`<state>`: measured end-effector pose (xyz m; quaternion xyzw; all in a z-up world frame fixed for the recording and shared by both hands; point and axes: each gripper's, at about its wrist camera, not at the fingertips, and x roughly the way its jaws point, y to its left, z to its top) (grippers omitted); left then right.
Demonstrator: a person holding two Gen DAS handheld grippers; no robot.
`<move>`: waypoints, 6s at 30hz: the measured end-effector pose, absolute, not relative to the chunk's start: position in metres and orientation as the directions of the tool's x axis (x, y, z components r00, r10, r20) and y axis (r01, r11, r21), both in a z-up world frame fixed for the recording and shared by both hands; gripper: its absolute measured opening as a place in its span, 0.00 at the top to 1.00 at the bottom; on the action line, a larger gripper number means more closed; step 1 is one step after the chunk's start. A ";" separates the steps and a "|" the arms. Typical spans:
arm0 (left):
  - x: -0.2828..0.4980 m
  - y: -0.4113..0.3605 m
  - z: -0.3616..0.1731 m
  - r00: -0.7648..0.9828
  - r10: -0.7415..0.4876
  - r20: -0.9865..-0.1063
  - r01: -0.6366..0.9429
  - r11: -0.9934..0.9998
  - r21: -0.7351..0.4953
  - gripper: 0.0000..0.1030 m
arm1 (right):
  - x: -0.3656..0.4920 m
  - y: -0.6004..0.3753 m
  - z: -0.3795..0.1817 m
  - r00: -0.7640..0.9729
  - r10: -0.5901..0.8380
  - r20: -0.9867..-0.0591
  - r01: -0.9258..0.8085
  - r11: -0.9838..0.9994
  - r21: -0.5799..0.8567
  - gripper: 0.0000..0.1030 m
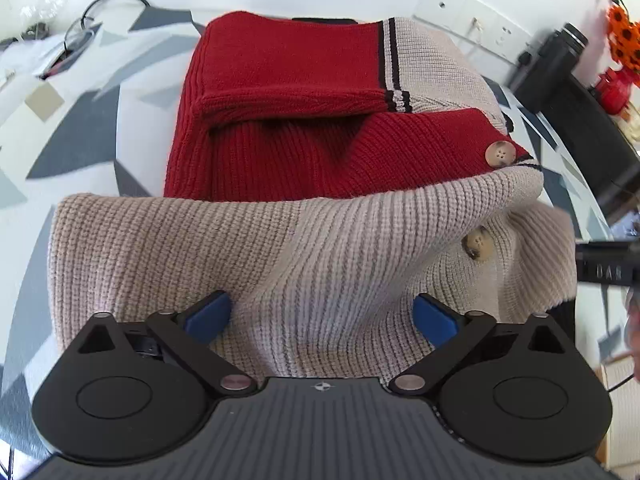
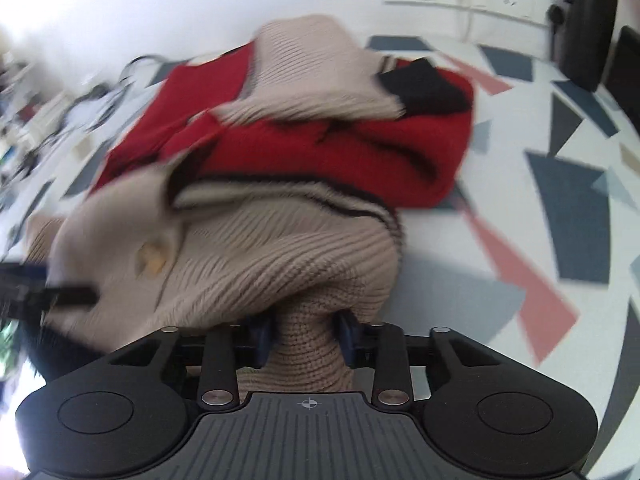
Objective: Fold clothes
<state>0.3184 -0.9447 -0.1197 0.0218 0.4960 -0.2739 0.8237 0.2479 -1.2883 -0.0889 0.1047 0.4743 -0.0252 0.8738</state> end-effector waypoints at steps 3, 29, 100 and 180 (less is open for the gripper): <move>0.332 -0.957 -0.122 0.396 -0.392 -0.831 0.476 0.861 -0.180 0.03 | 0.261 -1.286 -0.087 0.554 0.021 -0.832 0.142 0.983 0.120 0.76; 0.339 -0.904 0.016 0.494 -0.635 -0.594 0.467 0.770 -0.435 0.02 | 0.187 -1.368 0.090 0.879 0.064 -0.472 0.129 0.922 0.366 0.23; 0.393 -0.927 -0.120 0.361 -0.366 -0.858 0.573 0.813 -0.105 0.57 | 0.311 -1.266 -0.114 0.558 0.009 -0.830 0.160 0.980 0.118 0.66; 0.424 -0.862 -0.109 0.542 -0.204 -0.815 0.270 0.961 -0.061 0.83 | 0.379 -1.325 -0.096 0.696 0.134 -0.705 0.253 0.874 0.415 0.60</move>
